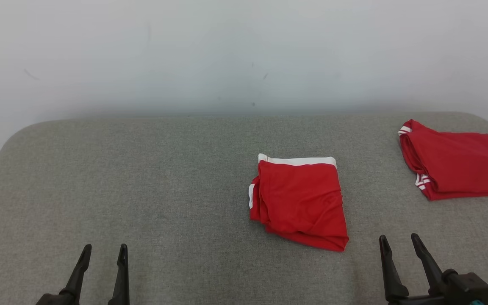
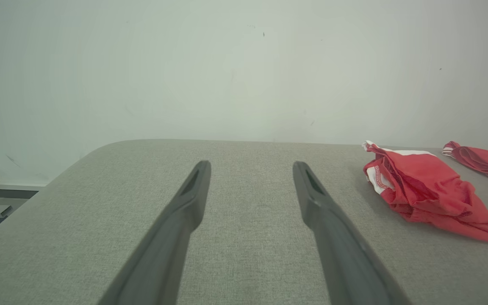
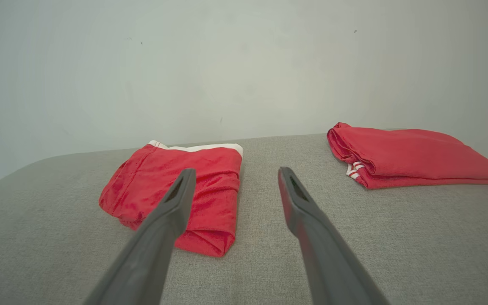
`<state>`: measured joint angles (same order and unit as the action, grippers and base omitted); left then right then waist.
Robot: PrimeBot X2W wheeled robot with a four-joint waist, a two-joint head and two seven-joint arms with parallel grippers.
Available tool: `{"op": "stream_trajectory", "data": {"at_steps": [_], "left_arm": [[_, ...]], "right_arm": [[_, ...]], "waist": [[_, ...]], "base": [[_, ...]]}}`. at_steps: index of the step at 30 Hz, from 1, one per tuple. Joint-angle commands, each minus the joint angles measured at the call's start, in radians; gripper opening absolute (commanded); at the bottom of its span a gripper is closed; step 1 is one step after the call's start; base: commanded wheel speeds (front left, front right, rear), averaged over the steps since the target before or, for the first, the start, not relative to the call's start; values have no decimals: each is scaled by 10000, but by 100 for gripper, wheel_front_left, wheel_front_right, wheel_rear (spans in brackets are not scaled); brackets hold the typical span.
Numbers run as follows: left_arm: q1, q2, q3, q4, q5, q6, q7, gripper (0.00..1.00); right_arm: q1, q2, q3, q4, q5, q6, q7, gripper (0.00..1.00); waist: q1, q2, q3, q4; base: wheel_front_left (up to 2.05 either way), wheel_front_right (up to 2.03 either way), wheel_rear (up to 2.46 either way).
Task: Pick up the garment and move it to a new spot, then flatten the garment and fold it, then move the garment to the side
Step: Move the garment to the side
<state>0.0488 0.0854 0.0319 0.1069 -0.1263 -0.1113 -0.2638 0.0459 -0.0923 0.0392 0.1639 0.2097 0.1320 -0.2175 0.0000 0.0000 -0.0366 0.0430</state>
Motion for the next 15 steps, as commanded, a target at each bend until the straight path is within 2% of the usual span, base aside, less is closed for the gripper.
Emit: {"op": "stream_trajectory", "data": {"at_steps": [1,8,15], "left_arm": [[84,58,6,-1,-111,33,-1,100],[-74,20,-79,8,-113,53,0,100],[-141,-69,-277,8,-149,97,-1,100]], "right_arm": [[-131,35,-23,41,55,-25,-32,100],[-1127,-140,108,562,107,-25,52,100],[-2748,-540,295,1568,99,-25,638,100]], "waist": [[0,0,0,-1],[0,0,90,150],[0,0,400,508]], "base": [[0,0,0],[0,0,0],[0,0,0]]}}
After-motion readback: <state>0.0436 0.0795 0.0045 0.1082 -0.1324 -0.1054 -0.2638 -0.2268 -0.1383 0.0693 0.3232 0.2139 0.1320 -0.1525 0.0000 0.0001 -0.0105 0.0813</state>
